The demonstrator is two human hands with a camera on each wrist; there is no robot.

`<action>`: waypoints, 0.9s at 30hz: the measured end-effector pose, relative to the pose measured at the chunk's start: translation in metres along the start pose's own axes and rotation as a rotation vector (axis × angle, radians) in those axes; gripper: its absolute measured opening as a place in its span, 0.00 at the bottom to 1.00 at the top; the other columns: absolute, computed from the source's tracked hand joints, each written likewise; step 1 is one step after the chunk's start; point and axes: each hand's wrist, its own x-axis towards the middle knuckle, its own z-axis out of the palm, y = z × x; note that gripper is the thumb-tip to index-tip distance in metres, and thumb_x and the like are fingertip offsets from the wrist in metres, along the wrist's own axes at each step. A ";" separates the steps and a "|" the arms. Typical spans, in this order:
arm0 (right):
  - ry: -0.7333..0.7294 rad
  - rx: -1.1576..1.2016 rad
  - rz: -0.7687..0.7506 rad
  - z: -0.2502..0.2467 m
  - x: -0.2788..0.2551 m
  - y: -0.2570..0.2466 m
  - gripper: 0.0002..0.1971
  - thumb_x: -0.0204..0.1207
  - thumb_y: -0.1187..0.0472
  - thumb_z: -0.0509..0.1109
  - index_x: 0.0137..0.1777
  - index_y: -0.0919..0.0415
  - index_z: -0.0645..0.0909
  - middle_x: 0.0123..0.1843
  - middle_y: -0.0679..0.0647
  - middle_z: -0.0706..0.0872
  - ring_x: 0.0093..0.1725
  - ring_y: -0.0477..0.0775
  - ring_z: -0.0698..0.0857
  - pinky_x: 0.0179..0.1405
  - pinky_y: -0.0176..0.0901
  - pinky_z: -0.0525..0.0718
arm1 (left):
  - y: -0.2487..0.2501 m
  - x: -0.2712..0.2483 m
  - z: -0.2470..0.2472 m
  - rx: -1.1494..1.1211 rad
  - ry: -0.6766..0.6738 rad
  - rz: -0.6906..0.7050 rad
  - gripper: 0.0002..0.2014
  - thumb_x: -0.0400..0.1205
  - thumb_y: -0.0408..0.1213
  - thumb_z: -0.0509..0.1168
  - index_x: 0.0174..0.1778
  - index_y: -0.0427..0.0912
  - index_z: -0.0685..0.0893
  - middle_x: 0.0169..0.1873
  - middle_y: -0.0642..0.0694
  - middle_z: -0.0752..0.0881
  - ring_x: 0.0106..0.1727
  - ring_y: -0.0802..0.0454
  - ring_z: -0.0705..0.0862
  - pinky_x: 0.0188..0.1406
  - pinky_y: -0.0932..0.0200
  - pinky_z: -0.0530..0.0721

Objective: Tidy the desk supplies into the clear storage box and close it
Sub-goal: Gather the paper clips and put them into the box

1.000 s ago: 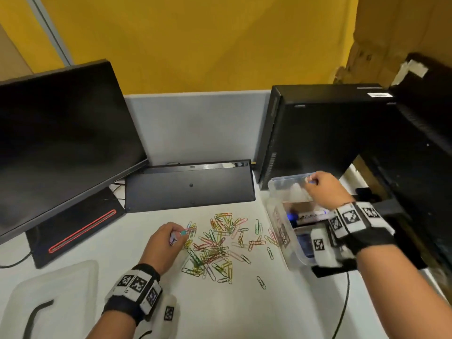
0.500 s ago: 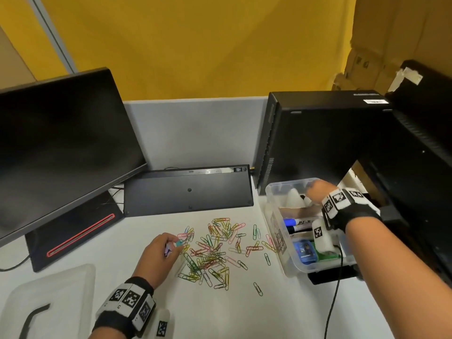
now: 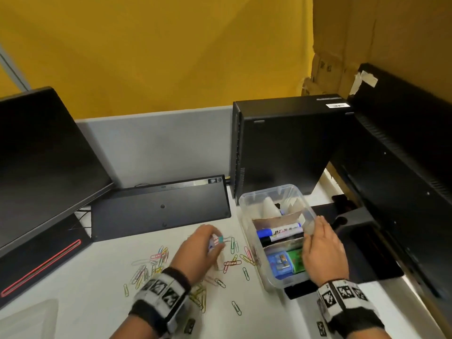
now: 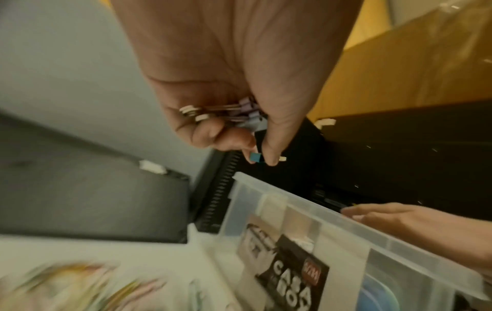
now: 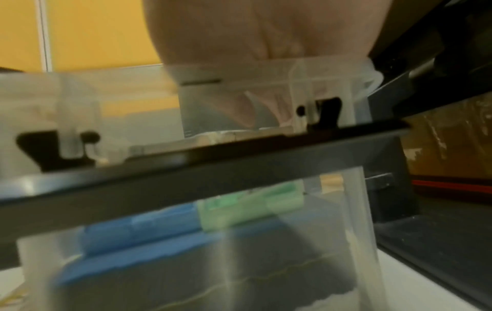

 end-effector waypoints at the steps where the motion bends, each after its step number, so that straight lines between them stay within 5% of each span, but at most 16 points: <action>1: 0.014 0.008 0.000 0.000 -0.001 0.000 0.29 0.84 0.51 0.53 0.82 0.61 0.55 0.82 0.57 0.62 0.79 0.56 0.65 0.76 0.52 0.65 | 0.018 0.014 0.004 0.055 -0.015 0.036 0.10 0.82 0.50 0.61 0.57 0.54 0.76 0.52 0.57 0.79 0.46 0.60 0.80 0.50 0.63 0.80; 10: 0.007 0.004 0.014 0.004 -0.001 0.002 0.30 0.83 0.50 0.51 0.84 0.59 0.53 0.83 0.52 0.60 0.80 0.52 0.63 0.77 0.49 0.63 | 0.133 0.135 0.065 0.472 -0.244 0.142 0.18 0.82 0.28 0.56 0.70 0.32 0.70 0.66 0.35 0.71 0.60 0.32 0.80 0.54 0.40 0.79; 16: -0.004 0.000 0.016 -0.001 -0.003 -0.001 0.32 0.83 0.47 0.51 0.84 0.58 0.48 0.84 0.51 0.56 0.81 0.51 0.60 0.79 0.46 0.60 | 0.141 0.171 0.093 0.433 -0.339 0.111 0.23 0.81 0.30 0.61 0.72 0.33 0.67 0.68 0.35 0.70 0.67 0.35 0.76 0.63 0.42 0.78; 21: -0.015 0.007 0.004 -0.002 -0.004 -0.001 0.32 0.83 0.48 0.51 0.84 0.58 0.48 0.84 0.52 0.57 0.81 0.51 0.60 0.79 0.46 0.59 | 0.136 0.168 0.081 0.359 -0.388 0.162 0.19 0.83 0.35 0.59 0.71 0.38 0.73 0.65 0.37 0.81 0.66 0.40 0.79 0.65 0.49 0.77; 27: 0.005 -0.025 -0.027 -0.002 -0.005 0.000 0.31 0.83 0.51 0.53 0.83 0.62 0.52 0.83 0.56 0.60 0.79 0.55 0.64 0.77 0.49 0.63 | 0.075 0.089 0.040 0.003 -0.058 0.242 0.17 0.85 0.34 0.54 0.68 0.47 0.77 0.66 0.49 0.80 0.67 0.52 0.78 0.69 0.55 0.74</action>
